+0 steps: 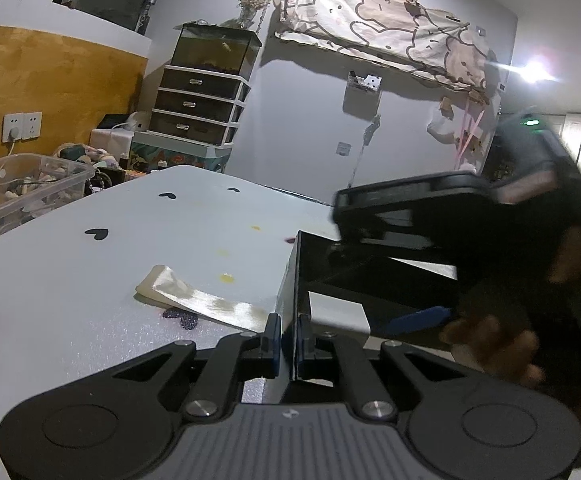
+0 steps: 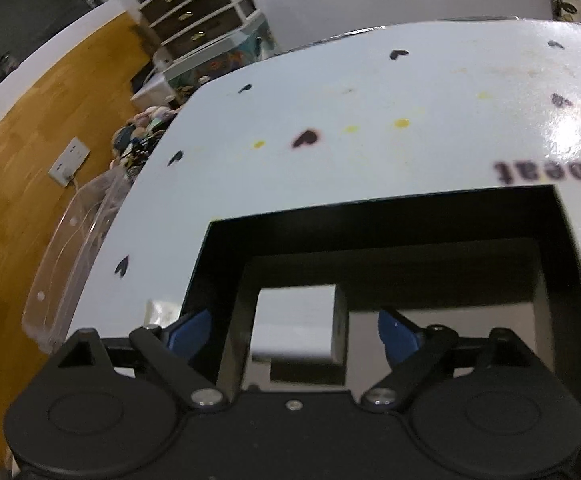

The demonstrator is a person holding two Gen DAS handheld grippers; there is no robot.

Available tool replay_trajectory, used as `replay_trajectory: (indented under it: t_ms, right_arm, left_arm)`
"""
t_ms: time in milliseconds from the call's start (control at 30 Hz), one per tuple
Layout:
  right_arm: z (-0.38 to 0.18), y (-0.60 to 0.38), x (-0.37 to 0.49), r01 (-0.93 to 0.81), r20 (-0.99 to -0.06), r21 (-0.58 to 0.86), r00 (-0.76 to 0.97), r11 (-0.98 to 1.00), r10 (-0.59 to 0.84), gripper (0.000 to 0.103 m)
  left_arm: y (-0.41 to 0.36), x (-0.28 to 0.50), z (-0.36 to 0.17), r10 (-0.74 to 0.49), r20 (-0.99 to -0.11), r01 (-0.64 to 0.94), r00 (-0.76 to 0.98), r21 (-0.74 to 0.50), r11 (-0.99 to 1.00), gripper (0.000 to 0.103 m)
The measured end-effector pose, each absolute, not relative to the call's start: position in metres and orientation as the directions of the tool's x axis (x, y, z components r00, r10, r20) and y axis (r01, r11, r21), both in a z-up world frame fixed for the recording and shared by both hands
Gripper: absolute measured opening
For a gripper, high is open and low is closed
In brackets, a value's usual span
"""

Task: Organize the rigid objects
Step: 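Lower the charger into the black box and open the right tool, then move the right tool to the round white-and-yellow tape measure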

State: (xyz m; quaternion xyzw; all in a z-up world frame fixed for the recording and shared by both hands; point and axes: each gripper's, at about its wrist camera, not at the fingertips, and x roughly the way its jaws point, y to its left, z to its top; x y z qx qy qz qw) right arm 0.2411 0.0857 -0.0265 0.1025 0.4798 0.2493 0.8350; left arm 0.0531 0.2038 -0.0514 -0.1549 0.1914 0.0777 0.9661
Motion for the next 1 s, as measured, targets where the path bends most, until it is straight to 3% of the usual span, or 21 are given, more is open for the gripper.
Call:
replay_trajectory:
  t_ms: [467, 1000]
  right_arm:
    - [0.025, 0.021, 0.173, -0.562, -0.587, 0.278, 0.542, 0.779, 0.601, 0.103]
    - [0.002, -0.098, 0.099, -0.562, -0.395, 0.121, 0.729, 0.818, 0.559, 0.103]
  left_arm:
    - [0.202, 0.055, -0.049, 0.100, -0.419, -0.229, 0.902, -0.270, 0.935, 0.007]
    - [0.195, 0.056, -0.046, 0.124, -0.435, -0.249, 0.892, -0.244, 0.937, 0.006]
